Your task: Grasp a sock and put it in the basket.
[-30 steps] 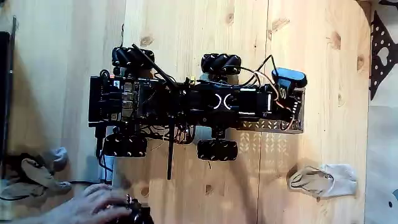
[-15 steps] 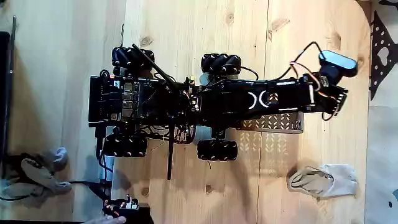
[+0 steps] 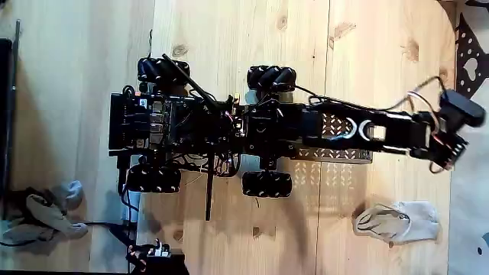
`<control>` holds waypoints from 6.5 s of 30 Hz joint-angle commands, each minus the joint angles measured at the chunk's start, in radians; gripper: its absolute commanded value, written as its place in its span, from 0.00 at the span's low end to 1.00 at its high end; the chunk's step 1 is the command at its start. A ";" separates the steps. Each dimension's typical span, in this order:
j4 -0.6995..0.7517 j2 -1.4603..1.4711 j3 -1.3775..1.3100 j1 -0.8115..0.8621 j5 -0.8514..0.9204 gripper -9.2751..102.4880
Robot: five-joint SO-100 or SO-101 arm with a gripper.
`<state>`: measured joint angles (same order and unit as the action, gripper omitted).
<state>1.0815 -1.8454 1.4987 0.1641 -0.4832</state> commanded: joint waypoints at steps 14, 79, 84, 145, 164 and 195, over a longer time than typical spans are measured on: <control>-0.330 0.603 -0.334 0.107 0.230 0.08; -0.239 1.037 -0.365 0.400 0.805 0.38; -0.298 1.108 -0.365 0.448 0.870 0.38; -0.506 1.373 -0.367 0.431 1.209 0.08; 0.086 0.761 -0.370 0.259 0.841 0.08; 0.853 -0.417 -0.342 0.160 0.713 0.08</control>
<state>1.6843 -2.2013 1.1628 0.3375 0.2332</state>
